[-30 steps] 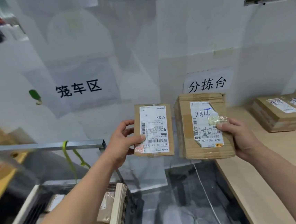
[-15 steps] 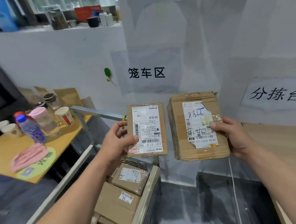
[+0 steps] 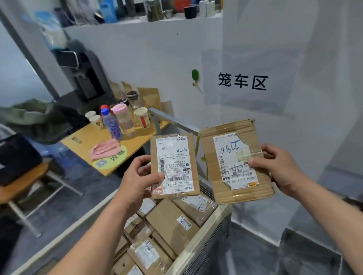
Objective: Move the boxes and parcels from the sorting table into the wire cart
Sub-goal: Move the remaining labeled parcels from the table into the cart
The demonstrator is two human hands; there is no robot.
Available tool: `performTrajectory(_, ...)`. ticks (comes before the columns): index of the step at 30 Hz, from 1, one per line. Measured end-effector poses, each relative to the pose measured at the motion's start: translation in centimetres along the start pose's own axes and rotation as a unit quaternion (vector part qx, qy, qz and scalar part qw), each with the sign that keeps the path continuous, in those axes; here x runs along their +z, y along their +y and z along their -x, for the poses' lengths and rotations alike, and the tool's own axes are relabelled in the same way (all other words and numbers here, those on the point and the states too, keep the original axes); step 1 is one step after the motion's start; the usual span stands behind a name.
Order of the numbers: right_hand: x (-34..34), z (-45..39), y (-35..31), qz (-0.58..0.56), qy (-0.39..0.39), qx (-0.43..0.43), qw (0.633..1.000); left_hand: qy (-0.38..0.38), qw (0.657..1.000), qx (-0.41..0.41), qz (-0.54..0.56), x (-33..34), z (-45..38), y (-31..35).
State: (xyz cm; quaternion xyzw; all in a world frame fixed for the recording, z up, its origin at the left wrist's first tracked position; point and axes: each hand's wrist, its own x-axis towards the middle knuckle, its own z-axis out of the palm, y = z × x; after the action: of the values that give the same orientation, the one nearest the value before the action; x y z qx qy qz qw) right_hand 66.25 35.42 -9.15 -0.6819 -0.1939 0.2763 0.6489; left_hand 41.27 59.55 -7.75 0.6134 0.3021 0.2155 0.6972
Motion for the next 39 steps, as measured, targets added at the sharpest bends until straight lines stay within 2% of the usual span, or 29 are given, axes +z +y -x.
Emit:
performTrajectory(13,7.8,-3.7,1.5,0.061,-0.096,0.004,0.993,0.111,0.993,-0.034,0.01,-6.3,2.9,-3.6)
performTrajectory(29,22.2,-9.5,1.7,0.075,-0.141,0.038,0.986,0.16,0.984,-0.064,0.048,-19.7,-1.2,-7.1)
performTrajectory(39,34.2,-8.3,4.5,0.09,-0.27,0.057,0.957,0.293,0.951,-0.078,0.052,-27.9,6.7,-8.4)
